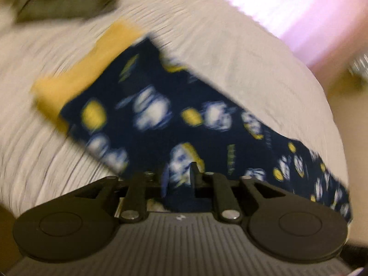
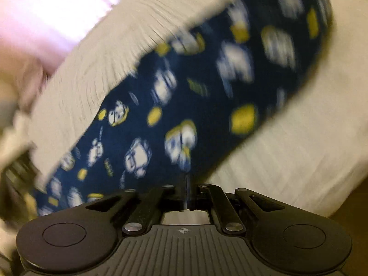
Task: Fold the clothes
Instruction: 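Grasp the pants with the right gripper and lay them flat on the bed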
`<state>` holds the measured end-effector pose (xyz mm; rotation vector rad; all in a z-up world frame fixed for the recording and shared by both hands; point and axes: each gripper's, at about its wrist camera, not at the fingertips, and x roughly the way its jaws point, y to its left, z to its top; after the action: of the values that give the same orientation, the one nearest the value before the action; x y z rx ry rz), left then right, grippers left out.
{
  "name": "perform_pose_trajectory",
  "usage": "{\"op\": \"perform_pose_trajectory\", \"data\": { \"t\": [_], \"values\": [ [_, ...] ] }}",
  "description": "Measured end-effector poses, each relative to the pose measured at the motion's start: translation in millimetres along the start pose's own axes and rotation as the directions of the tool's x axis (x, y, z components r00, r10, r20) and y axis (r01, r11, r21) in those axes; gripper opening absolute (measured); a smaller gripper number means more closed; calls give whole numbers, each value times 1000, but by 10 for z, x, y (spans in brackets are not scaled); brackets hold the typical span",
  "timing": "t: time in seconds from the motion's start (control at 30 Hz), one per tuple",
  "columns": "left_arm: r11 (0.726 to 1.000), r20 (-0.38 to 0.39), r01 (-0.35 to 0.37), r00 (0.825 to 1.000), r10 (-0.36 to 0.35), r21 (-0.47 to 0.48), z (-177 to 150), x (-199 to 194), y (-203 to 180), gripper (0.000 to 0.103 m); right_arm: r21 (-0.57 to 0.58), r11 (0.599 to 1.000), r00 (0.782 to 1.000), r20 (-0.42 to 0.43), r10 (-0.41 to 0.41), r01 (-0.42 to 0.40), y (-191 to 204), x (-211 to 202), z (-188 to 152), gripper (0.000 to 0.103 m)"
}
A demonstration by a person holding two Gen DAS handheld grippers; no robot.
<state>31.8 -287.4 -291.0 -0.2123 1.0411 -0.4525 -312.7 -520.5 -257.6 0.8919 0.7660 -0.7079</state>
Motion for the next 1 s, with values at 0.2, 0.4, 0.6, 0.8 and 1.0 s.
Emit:
{"op": "perform_pose_trajectory", "data": {
  "t": [0.2,0.4,0.6,0.8,1.0],
  "values": [
    [986,75,31,996,-44,163,34,583,-392,28,-313,939,972,221,-76,144,266,348,29,74],
    [933,74,-50,997,26,356,-303,624,-180,26,-493,848,968,235,-84,193,-47,718,-418,73],
    [931,115,-42,993,0,363,-344,448,-66,24,-391,903,957,284,-62,175,-230,378,-530,73],
    [939,136,-94,989,51,330,-770,-143,-151,34,-269,951,925,379,-43,154,-17,-68,-1054,74],
    [908,200,-177,974,107,378,-1194,-770,-302,51,-248,956,931,361,-58,156,267,-569,-1462,74]
  ]
}}
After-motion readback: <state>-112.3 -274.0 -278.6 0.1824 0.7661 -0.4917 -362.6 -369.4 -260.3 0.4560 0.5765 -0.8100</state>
